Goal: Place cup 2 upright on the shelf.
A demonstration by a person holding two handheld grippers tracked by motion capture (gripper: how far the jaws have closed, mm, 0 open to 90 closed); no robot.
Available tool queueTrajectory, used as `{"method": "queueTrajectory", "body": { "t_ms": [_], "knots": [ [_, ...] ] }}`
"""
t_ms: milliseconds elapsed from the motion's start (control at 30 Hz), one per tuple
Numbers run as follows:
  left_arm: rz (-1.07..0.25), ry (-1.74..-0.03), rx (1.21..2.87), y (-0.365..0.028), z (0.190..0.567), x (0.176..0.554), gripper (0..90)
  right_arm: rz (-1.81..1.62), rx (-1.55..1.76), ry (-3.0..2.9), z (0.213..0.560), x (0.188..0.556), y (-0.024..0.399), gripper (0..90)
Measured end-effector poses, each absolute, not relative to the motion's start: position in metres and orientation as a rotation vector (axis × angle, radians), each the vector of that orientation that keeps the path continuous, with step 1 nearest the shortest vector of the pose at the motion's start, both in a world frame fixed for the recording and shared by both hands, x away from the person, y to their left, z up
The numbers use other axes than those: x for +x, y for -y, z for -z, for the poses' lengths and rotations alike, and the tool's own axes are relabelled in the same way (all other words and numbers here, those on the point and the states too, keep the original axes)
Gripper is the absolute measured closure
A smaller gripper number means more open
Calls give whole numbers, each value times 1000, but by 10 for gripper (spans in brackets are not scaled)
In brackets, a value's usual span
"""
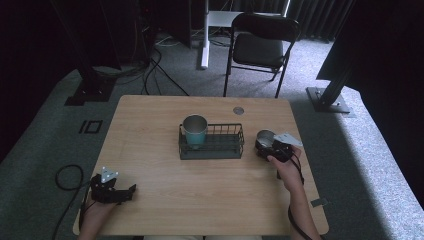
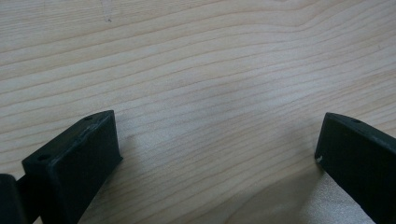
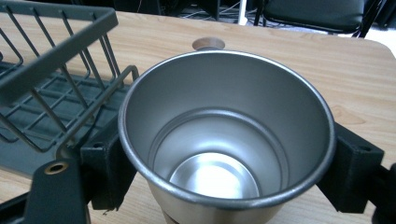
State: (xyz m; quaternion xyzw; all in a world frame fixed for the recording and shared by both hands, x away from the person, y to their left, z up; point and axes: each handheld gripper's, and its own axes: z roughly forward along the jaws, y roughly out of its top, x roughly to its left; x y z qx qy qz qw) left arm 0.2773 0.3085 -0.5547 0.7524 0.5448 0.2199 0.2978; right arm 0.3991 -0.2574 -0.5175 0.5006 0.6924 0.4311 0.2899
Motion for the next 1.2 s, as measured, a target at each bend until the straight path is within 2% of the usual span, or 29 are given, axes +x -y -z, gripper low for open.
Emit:
{"method": "queueTrajectory", "body": {
  "t_ms": [633,1200],
  "knots": [
    [-584,-1448,1999,-309,555,277,4,-1181,1253,-1833,474,397,258,180],
    [-584,-1448,1999,-309,555,277,4,-1221,1171,-1836,438,399,243,180]
  ]
}}
